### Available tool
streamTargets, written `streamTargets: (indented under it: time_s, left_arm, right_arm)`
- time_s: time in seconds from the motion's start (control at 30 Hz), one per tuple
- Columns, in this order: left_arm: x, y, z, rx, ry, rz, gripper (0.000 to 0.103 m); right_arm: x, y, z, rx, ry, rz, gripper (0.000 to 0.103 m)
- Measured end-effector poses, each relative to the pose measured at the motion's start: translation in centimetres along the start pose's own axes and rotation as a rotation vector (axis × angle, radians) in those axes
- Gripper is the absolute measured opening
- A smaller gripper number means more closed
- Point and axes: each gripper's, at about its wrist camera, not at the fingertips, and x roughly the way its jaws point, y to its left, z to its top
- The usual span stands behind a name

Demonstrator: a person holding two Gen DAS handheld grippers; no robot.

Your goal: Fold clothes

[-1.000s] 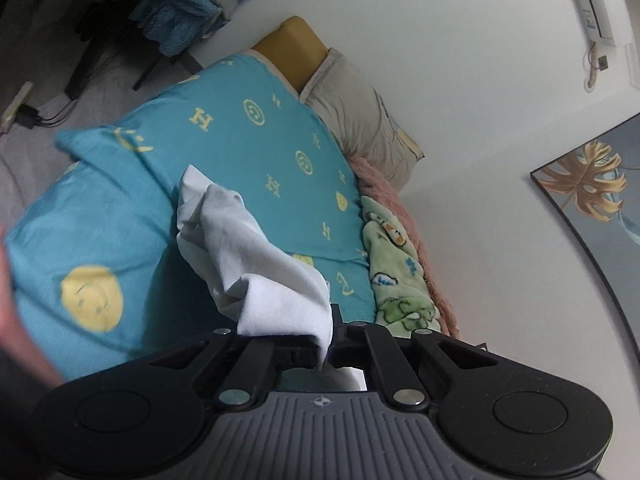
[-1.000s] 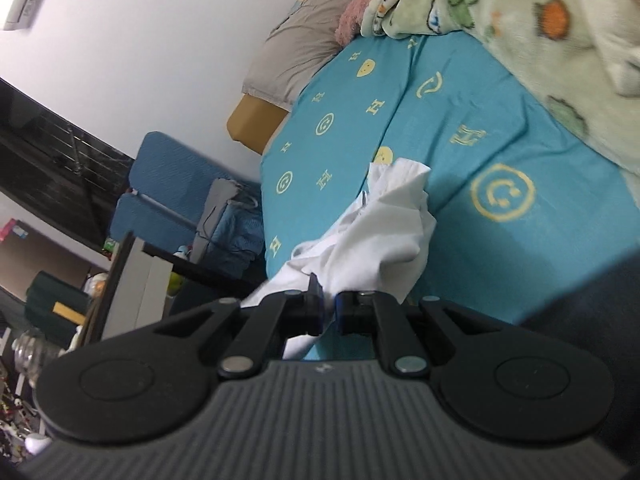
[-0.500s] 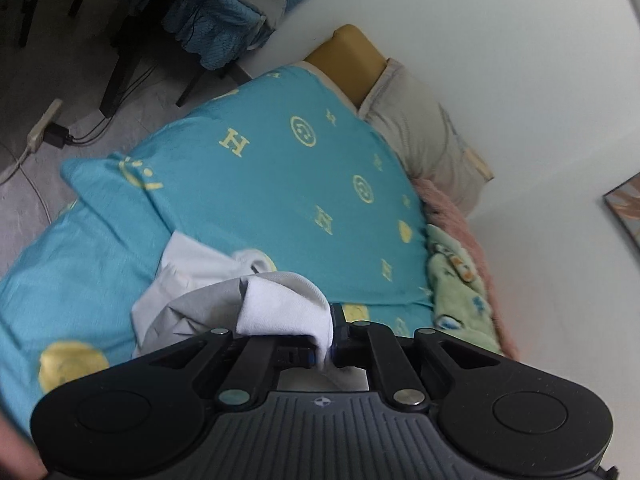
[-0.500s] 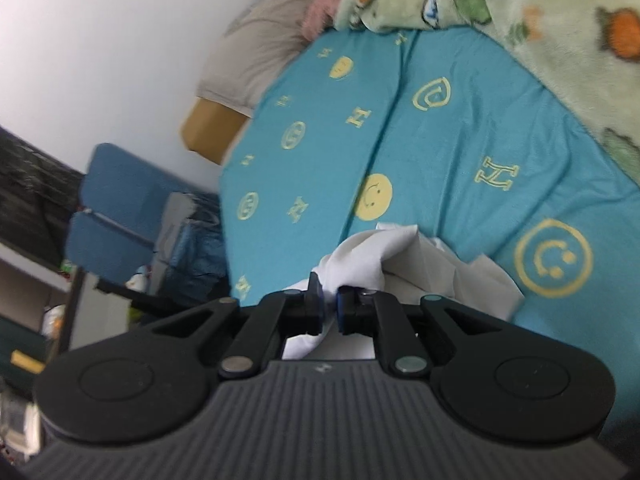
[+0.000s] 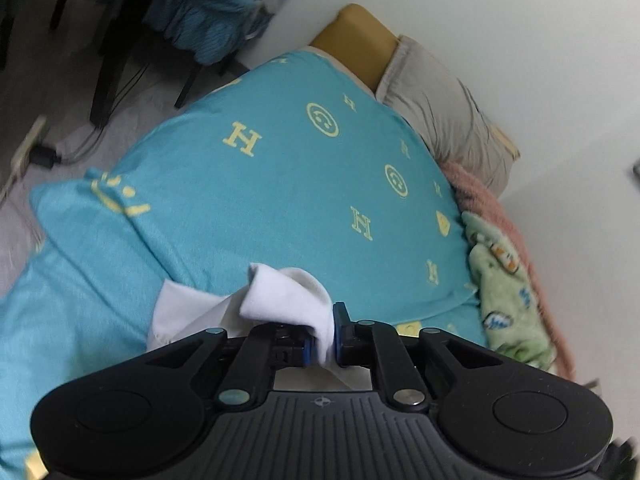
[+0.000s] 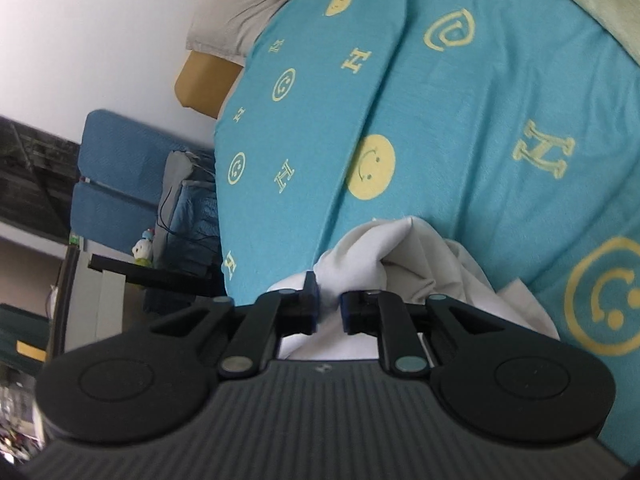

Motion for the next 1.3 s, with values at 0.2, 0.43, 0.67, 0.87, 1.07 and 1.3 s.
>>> streamTargets:
  time_s: [0.2, 0.43, 0.67, 0.87, 1.07, 1.3]
  left_arm:
    - [-2.2, -2.3, -1.1, 0.136, -0.073, -0.053, 0.073]
    - [-0.6, -3.6, -2.9, 0.325, -0.023, 0.030, 0.078]
    - [2.9, -3.1, -4.3, 0.462, 0.024, 0.138, 0.077]
    - [3.6, -2.7, -4.9, 0.486, 0.028, 0.167, 0.077]
    - [0.5, -3.7, -6.5, 0.532, 0.029, 0.155, 0.077]
    - [-0.7, -5.3, -9.4, 0.641, 0.050, 0.195, 0.078]
  right_arm:
    - [-1.1, 1.7, -1.7, -0.069, -0.007, 0.115, 0.088]
    - [-0.6, 4.3, -4.5, -0.374, -0.042, -0.014, 0.071]
    - [4.9, 4.4, -4.2, -0.552, -0.052, -0.207, 0.060]
    - [6.7, 4.1, -4.7, -0.609, -0.047, -0.264, 0.058]
    - [2.4, 5.0, -6.2, -0.545, -0.068, -0.207, 0.060]
    - [0.8, 4.3, -8.6, -0.528, -0.013, -0.244, 0.058]
